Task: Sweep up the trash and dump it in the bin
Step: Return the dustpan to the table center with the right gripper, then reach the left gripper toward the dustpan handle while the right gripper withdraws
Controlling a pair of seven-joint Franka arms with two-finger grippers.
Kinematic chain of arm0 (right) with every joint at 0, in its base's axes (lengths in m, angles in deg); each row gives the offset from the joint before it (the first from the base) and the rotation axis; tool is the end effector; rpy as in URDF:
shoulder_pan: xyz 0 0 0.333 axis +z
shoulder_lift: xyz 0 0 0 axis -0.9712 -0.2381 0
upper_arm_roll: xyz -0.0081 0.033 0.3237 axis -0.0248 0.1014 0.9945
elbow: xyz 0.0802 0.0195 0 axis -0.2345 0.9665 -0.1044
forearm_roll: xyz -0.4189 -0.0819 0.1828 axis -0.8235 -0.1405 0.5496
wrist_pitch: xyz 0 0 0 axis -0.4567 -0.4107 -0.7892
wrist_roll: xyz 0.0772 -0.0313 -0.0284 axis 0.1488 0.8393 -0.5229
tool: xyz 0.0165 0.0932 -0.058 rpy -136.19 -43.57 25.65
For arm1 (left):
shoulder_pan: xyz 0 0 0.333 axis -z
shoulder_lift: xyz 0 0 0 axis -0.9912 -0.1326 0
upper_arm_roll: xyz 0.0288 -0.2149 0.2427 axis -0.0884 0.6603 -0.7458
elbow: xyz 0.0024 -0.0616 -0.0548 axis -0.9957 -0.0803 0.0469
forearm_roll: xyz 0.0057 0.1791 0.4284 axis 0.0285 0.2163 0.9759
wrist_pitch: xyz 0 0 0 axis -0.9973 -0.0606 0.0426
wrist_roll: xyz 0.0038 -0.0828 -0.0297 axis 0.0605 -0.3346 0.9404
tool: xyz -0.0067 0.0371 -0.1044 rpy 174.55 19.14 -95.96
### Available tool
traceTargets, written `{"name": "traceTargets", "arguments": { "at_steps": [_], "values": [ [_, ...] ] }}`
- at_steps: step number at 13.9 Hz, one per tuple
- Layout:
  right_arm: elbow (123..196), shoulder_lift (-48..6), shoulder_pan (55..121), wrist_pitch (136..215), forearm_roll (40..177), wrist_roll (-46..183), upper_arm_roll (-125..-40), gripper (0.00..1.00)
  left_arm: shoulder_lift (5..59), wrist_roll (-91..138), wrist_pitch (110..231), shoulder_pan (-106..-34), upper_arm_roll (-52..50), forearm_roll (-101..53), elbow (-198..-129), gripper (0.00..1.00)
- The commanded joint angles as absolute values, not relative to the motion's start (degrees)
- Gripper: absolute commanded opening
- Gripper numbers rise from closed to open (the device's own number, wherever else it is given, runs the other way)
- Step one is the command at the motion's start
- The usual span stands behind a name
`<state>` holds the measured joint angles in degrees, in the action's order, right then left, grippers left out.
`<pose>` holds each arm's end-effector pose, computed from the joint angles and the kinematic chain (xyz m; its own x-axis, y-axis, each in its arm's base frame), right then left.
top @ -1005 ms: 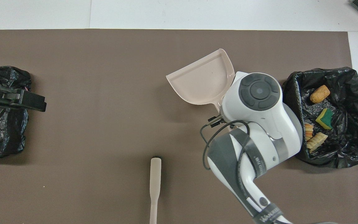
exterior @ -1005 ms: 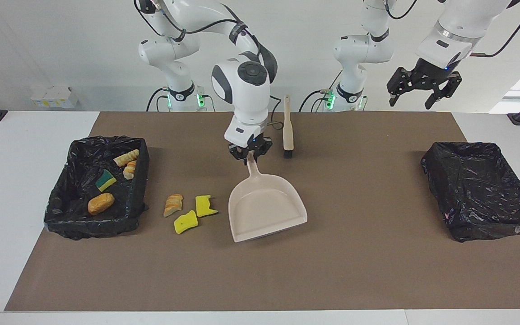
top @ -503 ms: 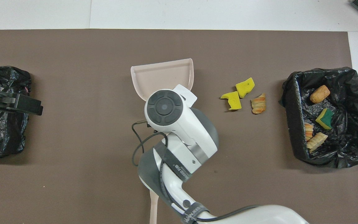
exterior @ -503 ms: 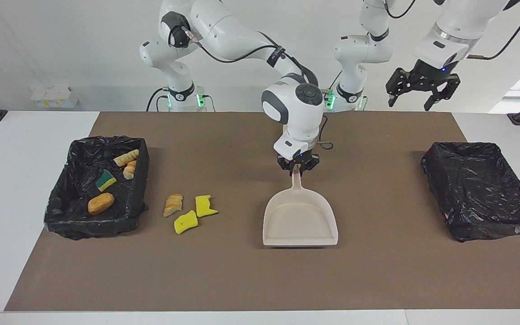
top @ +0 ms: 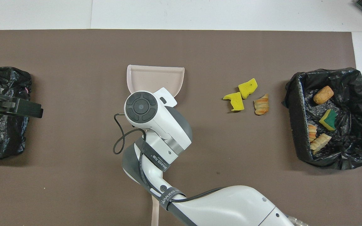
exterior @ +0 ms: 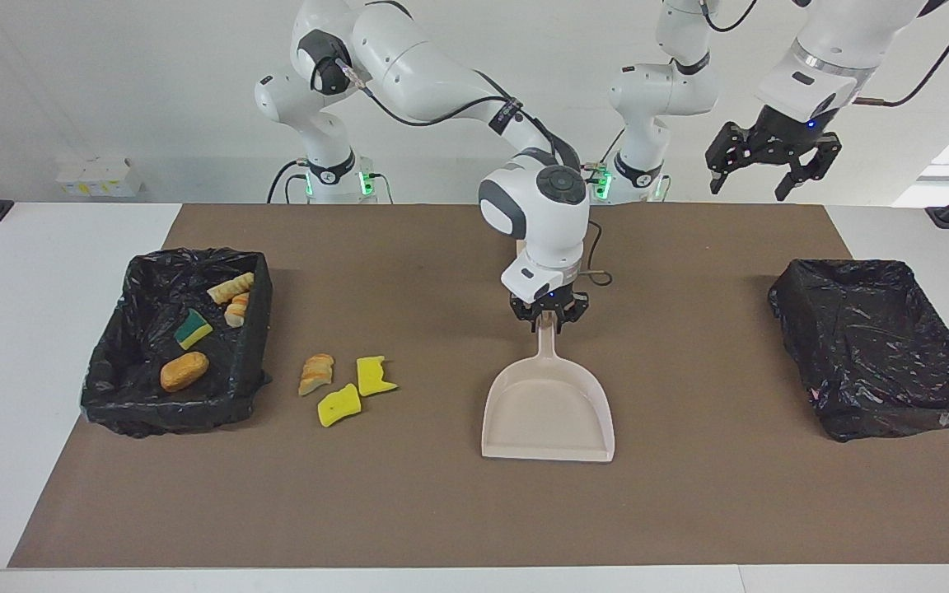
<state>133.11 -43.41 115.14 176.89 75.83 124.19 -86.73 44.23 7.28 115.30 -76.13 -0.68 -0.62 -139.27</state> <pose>0.6095 0.5349 0.3271 0.9933 -0.1011 0.0564 -0.0977 -0.9934 -0.0600 0.5912 -0.1046 0.6905 0.9828 -0.1844 0.0076 -0.1845 -0.9824 0.0283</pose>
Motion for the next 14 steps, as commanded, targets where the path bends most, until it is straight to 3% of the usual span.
{"name": "traceTargets", "arguments": {
  "at_steps": [1, 4, 10, 14],
  "values": [
    [134.1, -40.7, 114.8, 175.5, 77.3, 124.7, -86.8, 1.00, 45.8, 7.0, 115.9, -76.8, -0.3, 0.1, -141.2, 1.00],
    [138.1, -35.9, 114.9, 169.3, 77.7, 123.8, -86.6, 1.00, 45.7, 7.0, 116.6, -76.8, -0.3, 0.1, -141.2, 1.00],
    [151.9, -26.2, 118.6, 169.6, 89.1, 125.5, -86.4, 1.00, 45.0, 7.0, 119.7, -76.5, -0.3, 0.1, -141.1, 1.00],
    [170.1, -16.3, 123.7, 176.7, 90.4, 127.8, -86.2, 1.00, 42.9, 6.9, 123.2, -75.2, 0.3, 0.1, -141.3, 1.00]
  ]
}}
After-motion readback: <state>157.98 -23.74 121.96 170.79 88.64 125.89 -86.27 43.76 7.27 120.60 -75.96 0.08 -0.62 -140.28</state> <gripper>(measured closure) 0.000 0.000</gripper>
